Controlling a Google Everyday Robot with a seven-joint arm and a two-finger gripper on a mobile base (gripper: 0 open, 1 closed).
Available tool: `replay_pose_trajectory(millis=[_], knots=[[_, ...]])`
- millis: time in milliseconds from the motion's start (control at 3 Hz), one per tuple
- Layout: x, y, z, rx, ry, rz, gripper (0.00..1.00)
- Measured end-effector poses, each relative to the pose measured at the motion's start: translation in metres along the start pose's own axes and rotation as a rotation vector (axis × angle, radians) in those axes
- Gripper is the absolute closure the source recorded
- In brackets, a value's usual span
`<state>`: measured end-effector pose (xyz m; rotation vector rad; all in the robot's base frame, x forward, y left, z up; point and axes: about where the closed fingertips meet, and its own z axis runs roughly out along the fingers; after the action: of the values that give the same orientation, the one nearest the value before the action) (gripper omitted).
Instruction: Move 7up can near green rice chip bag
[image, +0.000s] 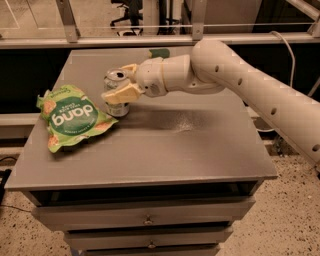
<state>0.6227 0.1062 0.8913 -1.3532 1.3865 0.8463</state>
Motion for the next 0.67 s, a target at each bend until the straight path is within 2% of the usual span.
replay_pose_trajectory(millis=[333,667], knots=[[0.0,0.0003,0.0016,-0.008,0.012,-0.009,0.53],[-0.0016,0.0,0.0011,-0.008,0.012,-0.009,0.2]])
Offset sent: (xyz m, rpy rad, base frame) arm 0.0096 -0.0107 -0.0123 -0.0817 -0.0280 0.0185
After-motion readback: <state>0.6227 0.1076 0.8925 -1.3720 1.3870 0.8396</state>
